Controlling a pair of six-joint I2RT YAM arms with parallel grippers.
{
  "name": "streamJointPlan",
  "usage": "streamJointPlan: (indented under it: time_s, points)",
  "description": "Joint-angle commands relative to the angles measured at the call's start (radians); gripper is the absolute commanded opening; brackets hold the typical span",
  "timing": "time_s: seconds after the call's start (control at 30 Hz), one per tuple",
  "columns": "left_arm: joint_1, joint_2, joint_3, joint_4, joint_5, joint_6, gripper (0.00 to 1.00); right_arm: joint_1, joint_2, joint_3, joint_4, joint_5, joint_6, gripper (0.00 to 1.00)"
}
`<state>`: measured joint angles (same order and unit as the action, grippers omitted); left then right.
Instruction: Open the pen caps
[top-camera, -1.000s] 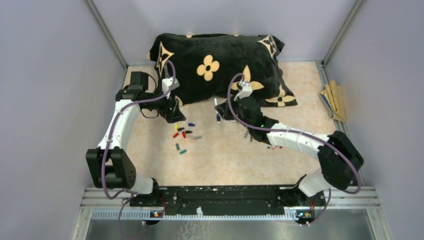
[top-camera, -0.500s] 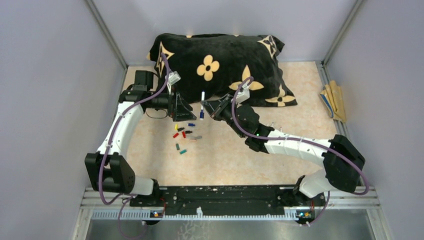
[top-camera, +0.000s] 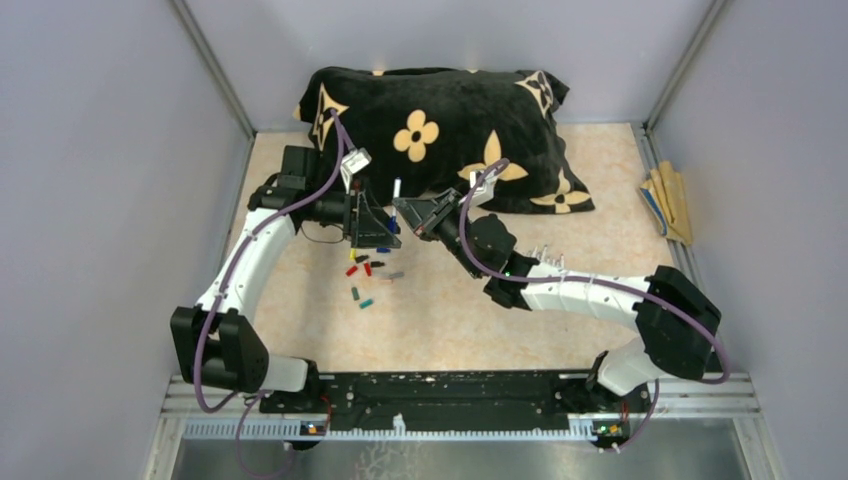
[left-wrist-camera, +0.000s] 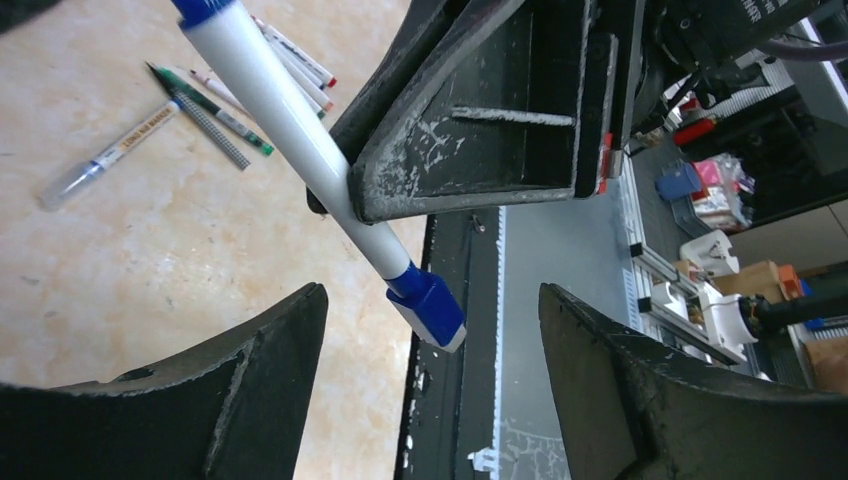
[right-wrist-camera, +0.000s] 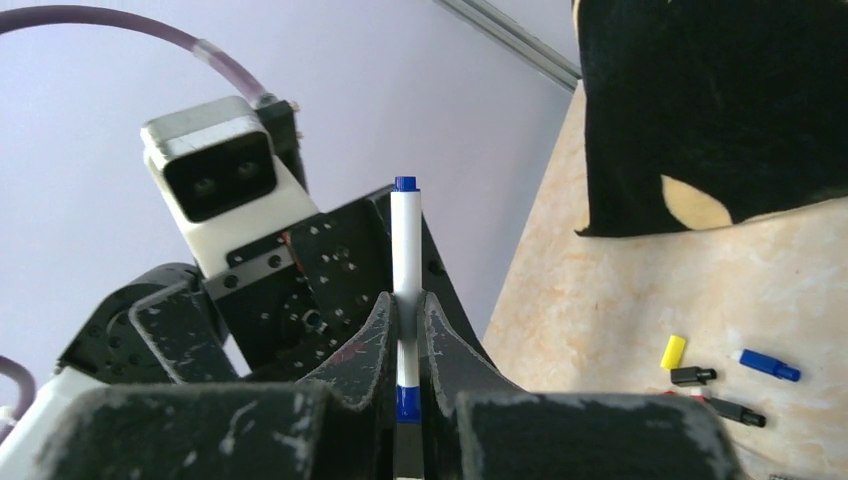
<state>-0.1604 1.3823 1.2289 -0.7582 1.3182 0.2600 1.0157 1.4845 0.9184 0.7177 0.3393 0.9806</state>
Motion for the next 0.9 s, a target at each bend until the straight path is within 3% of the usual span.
streamJointPlan:
  time_s: [0.0, 0.23, 0.37, 0.53, 0.67, 0.87]
  points:
    - [-0.021, -0.015, -0.034, 0.003, 0.064, -0.004, 0.81, 0.018, 0.011, 0.016, 0.097, 0.022, 0.006, 0.0]
    - [-0.024, -0.006, -0.007, -0.008, 0.07, 0.031, 0.39, 0.024, 0.008, 0.006, 0.104, 0.015, -0.007, 0.0]
    - [-0.024, 0.017, 0.043, -0.073, 0.036, 0.108, 0.24, 0.024, -0.014, -0.008, 0.075, 0.003, -0.027, 0.03]
    - [-0.024, 0.054, 0.133, -0.246, -0.122, 0.355, 0.08, 0.018, -0.107, -0.024, -0.078, -0.016, -0.104, 0.44]
    - [-0.026, 0.055, 0.132, -0.298, -0.331, 0.52, 0.06, -0.047, -0.218, -0.025, -0.271, -0.123, -0.123, 0.49]
    - [-0.081, -0.003, 0.057, -0.284, -0.594, 0.713, 0.06, -0.244, -0.305, 0.016, -0.486, -0.456, -0.13, 0.51]
